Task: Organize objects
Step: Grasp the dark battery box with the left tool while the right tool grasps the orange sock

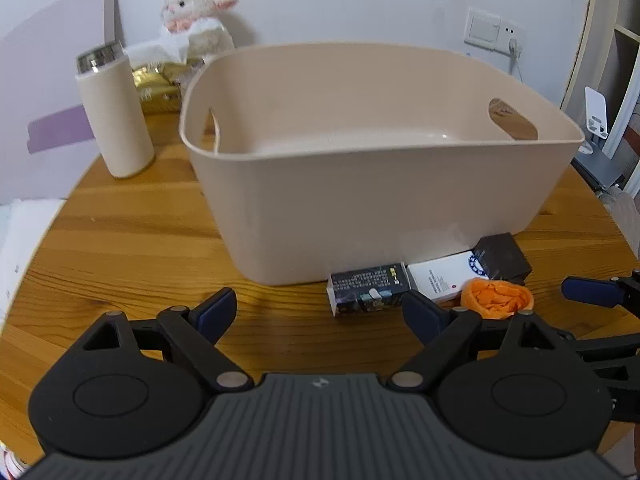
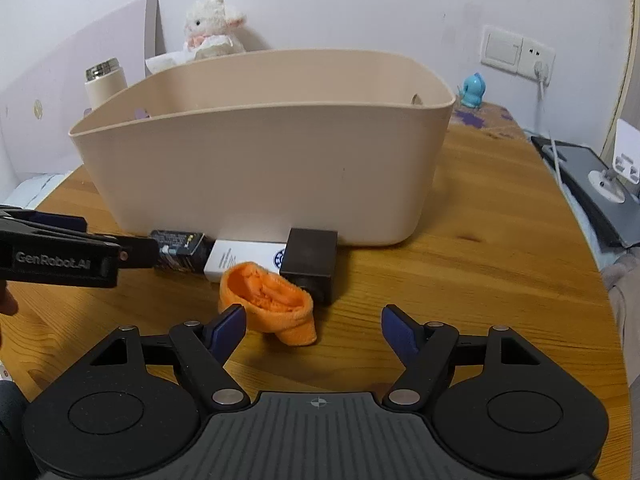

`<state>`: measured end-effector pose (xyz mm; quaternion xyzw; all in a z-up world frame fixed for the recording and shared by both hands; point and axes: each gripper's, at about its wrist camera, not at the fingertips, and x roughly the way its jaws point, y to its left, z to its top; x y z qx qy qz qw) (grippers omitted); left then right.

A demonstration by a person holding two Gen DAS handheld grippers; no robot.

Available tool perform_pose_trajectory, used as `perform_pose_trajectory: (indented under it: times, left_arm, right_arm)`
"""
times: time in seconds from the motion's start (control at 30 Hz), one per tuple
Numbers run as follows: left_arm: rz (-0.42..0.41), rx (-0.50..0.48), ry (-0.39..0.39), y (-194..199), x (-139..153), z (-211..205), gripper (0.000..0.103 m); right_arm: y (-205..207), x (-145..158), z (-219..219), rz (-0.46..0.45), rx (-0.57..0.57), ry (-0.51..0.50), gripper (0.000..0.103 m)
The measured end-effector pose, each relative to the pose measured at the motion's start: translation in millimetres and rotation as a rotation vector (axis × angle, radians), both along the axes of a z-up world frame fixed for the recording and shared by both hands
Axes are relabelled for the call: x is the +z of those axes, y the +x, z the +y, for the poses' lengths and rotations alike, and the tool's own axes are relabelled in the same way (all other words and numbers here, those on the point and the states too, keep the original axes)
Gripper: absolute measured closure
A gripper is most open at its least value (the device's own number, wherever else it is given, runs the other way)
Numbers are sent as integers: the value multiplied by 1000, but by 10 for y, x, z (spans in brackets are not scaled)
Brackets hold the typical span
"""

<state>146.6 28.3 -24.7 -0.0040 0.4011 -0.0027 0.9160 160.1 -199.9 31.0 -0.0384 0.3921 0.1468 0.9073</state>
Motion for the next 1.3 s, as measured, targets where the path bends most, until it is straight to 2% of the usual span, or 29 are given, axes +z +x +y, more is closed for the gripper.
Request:
perform_pose_trajectory:
  times: [0.33,0.43,0.53,0.6,0.63,0.7,0.77,0.8,0.87,0.9,1.1,1.3]
  left_arm:
    - [48,5,-100,234,-250,-34,11]
    - [40,22,-80,259,-257,-74,12]
    - [35,26,-94,256,-257,-77,12]
    - [36,26,-82,254,-260,-96,12]
    - [35,26,-78,248,-262,-104,13]
    - [30,30,-61,223,-259,-112,19]
    - [27,38,-46,219,-242,-114,34]
    - [27,38,-44,206,-231,-110,37]
    - [29,38,-38,180,-221,-95,51]
    - [30,36,-38,172,-217,-83,51]
    - [41,25,-62,91,-179,-20,52]
    - [-26,12,-37,-128,157,8,51]
  right_arm:
    - [128,-154,53,30,11,9,32]
    - [131,-143,67,24,19,5,37]
    - [121,-136,63,23,31,3,46]
    - [108,-129,77,20,36,-3,59]
    - [101,-124,80,20,38,-3,62]
    - [87,-116,84,22,42,1,71]
    - [68,-110,82,24,45,3,78]
    - [65,-106,75,27,47,6,83]
    - [57,-99,74,31,45,9,89]
    - [50,-99,70,31,45,9,92]
    - [-38,-16,77,1,56,-13,95]
    - [-161,279,11,-77,44,-8,95]
